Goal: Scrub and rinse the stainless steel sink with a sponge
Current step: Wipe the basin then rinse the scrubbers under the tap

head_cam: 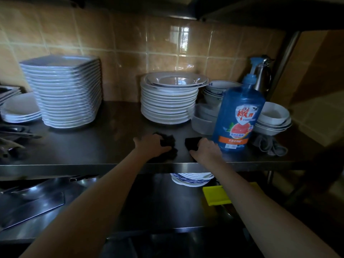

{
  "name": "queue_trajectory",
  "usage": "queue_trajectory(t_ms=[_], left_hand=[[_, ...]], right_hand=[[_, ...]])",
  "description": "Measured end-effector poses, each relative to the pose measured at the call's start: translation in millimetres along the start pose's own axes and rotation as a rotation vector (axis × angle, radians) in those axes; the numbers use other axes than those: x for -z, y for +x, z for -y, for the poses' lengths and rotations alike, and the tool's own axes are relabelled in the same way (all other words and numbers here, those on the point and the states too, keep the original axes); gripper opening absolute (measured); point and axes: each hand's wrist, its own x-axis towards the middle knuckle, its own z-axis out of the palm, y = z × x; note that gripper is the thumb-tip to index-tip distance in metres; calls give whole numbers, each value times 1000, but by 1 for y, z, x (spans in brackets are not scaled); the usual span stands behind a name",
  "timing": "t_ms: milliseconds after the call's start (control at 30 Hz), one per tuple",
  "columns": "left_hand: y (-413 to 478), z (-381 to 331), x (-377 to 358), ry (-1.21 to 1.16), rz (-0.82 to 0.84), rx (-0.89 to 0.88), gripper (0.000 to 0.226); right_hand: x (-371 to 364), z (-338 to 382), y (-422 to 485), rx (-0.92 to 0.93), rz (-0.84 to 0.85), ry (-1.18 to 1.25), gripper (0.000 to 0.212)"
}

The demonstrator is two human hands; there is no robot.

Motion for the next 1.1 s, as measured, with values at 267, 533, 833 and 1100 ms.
queue_trajectory(t_ms=[267,533,833,1100], left_hand=[[-5,-6,8,53,17,18,62],[-6,-7,5,90,24,44,67],[-21,-10,2,78,-101,51,59],[-46,-8,10,36,-125,21,53]], right_hand=[[2,0,1,-27,2,2,46],[0,1,2,-18,-12,-27,47],[4,-2,-8,3,-7,37,52],[16,-10,-31,74,-53,58,52]])
